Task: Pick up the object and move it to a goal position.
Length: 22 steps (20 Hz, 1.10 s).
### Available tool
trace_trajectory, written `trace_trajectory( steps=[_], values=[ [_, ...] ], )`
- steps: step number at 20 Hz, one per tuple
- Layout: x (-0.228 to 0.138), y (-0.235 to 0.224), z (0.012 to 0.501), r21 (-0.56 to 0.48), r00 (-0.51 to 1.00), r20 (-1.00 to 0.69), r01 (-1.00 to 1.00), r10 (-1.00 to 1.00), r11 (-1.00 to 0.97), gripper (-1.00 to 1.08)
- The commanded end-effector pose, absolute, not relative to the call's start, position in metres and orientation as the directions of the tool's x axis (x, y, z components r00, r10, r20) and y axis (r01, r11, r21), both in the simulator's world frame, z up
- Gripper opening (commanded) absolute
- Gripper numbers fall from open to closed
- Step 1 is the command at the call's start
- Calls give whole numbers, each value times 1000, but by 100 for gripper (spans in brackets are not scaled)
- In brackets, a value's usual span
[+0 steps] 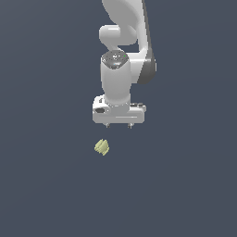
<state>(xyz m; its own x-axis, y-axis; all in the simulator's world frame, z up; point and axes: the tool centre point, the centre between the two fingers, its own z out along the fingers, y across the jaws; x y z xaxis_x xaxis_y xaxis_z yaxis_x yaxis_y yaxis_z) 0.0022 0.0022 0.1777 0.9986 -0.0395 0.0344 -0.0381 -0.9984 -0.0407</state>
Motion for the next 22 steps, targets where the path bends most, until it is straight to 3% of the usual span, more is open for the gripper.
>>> trace_trajectory(
  steps=[1,22],
  values=[
    [2,2,178,-41,999,34,-38,-39,-998,100],
    [-3,2,177,-48,998,12,-63,-64,-997,100]
  ],
)
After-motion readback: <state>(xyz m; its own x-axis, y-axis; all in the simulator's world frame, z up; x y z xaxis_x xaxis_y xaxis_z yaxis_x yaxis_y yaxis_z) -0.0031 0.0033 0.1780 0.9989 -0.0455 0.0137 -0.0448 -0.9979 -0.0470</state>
